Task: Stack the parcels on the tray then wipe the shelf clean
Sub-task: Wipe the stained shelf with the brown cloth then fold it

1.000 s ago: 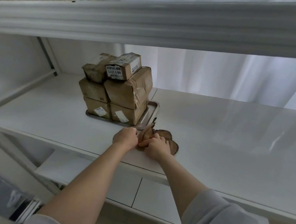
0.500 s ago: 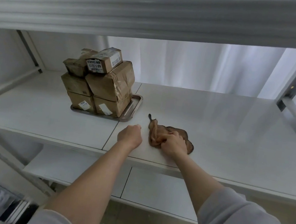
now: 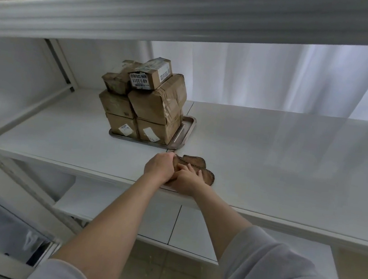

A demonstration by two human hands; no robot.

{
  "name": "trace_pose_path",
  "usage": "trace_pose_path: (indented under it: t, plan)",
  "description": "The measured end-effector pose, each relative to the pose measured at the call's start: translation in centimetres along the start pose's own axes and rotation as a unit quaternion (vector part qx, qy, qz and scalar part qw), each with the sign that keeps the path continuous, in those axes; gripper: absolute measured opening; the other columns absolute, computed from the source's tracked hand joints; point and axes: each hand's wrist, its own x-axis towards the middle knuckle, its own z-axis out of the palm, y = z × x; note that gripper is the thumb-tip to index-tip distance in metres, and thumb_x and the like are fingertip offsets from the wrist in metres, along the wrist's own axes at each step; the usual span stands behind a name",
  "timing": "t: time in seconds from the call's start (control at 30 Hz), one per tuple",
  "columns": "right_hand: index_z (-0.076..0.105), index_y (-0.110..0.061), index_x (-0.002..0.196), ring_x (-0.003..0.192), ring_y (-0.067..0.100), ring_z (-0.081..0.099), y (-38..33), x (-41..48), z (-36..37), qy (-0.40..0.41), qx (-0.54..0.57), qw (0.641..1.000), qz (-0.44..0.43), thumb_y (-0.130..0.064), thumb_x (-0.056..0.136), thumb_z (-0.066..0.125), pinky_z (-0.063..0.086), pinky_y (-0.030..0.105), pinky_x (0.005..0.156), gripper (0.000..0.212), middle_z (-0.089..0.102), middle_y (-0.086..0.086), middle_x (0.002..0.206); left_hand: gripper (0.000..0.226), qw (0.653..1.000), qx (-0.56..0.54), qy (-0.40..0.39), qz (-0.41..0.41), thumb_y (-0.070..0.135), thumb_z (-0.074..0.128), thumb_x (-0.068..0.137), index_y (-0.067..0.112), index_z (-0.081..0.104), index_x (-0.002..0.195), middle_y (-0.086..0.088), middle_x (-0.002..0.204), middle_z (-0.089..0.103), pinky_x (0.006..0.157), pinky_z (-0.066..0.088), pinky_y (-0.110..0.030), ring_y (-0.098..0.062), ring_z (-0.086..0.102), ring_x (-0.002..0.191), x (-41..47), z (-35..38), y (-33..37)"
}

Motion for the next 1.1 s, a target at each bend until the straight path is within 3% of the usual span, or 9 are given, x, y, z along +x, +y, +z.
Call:
trace_pose_path:
  t: [0.13,0.27,0.37,0.5,0.63,0.8,0.87,0.93,1.1]
  plan:
    - [0.041,-0.024,0.145,0.149,0.018,0.008,-0.4,0.3,0.7,0.012,-0.01,1.0,-0.025,-0.044,0.093,0.056,0.001,0.046,0.12,0.058,0.024,-0.003,0.157,0.039,0.999,0.039,-0.015,-0.011,0.01,0.037,0.094,0.013,0.058,0.127,-0.011,0.128,0.056,0.093,0.045,-0.039,-0.03,0.053,0.117,0.9,0.9,-0.4]
    - [0.062,-0.018,0.121,0.127,0.023,0.047,1.8,-0.4,0.2,0.041,0.049,0.998,0.001,-0.023,0.085,0.061,0.034,0.035,0.105,0.036,0.058,0.004,0.131,0.035,0.997,0.068,-0.047,0.001,0.01,0.041,0.09,0.016,0.067,0.114,-0.011,0.117,0.063,0.081,0.048,-0.037,-0.03,0.06,0.105,0.7,1.7,1.5]
    - [0.07,-0.021,0.107,0.116,0.022,0.055,3.5,-1.4,-0.3,0.05,0.073,0.996,0.012,-0.016,0.082,0.056,0.041,0.032,0.098,0.03,0.067,0.0,0.118,0.035,0.995,0.063,-0.076,0.012,0.01,0.042,0.089,0.017,0.068,0.112,-0.011,0.115,0.065,0.081,0.05,-0.036,-0.031,0.061,0.102,0.6,1.8,3.3]
    - [0.077,-0.032,0.098,0.12,0.015,0.049,6.5,-4.4,-1.3,0.07,0.095,0.993,0.002,-0.01,0.083,0.053,0.034,0.028,0.105,0.036,0.06,-0.015,0.129,0.032,0.992,0.047,-0.111,0.048,0.01,0.047,0.087,0.021,0.073,0.104,-0.01,0.111,0.067,0.081,0.052,-0.033,-0.029,0.063,0.099,0.1,2.1,6.3]
    - [0.078,-0.028,0.099,0.126,0.013,0.046,11.5,-9.0,-2.9,0.118,0.116,0.985,0.037,-0.006,0.082,0.052,0.03,0.028,0.11,0.037,0.056,-0.014,0.135,0.034,0.985,0.029,-0.133,0.106,0.01,0.047,0.085,0.021,0.073,0.103,-0.009,0.11,0.069,0.086,0.053,-0.034,-0.028,0.063,0.101,-1.2,3.7,12.6]
    - [0.078,-0.032,0.093,0.121,0.016,0.052,19.3,-14.3,-4.8,0.186,0.119,0.97,0.105,-0.01,0.079,0.055,0.039,0.027,0.099,0.035,0.059,-0.016,0.128,0.036,0.968,0.021,-0.147,0.204,0.007,0.043,0.085,0.012,0.071,0.108,-0.014,0.112,0.067,0.087,0.05,-0.034,-0.029,0.061,0.104,-3.9,6.2,21.2]
    - [0.074,-0.039,0.1,0.128,0.019,0.046,22.5,-16.5,-5.5,0.213,0.11,0.959,0.152,-0.013,0.083,0.049,0.035,0.032,0.105,0.04,0.054,-0.012,0.135,0.032,0.964,0.008,-0.152,0.22,0.006,0.043,0.085,0.008,0.069,0.104,-0.016,0.115,0.064,0.084,0.049,-0.034,-0.03,0.06,0.103,-4.7,7.1,24.2]
    - [0.064,-0.043,0.119,0.142,0.021,0.028,25.5,-18.7,-6.1,0.238,0.102,0.942,0.212,-0.016,0.089,0.044,0.019,0.042,0.117,0.045,0.037,-0.006,0.151,0.032,0.961,0.001,-0.149,0.233,0.008,0.044,0.089,0.008,0.066,0.112,-0.013,0.124,0.059,0.091,0.048,-0.034,-0.028,0.058,0.111,-5.3,7.8,26.7]
    - [0.036,-0.043,0.145,0.149,0.027,-0.003,31.2,-23.7,-7.9,0.26,0.104,0.886,0.369,-0.019,0.099,0.028,-0.001,0.047,0.12,0.052,0.008,0.001,0.161,0.036,0.96,0.004,-0.131,0.249,0.011,0.041,0.095,0.003,0.057,0.127,-0.011,0.14,0.045,0.107,0.039,-0.034,-0.027,0.047,0.127,-6.1,8.9,30.5]
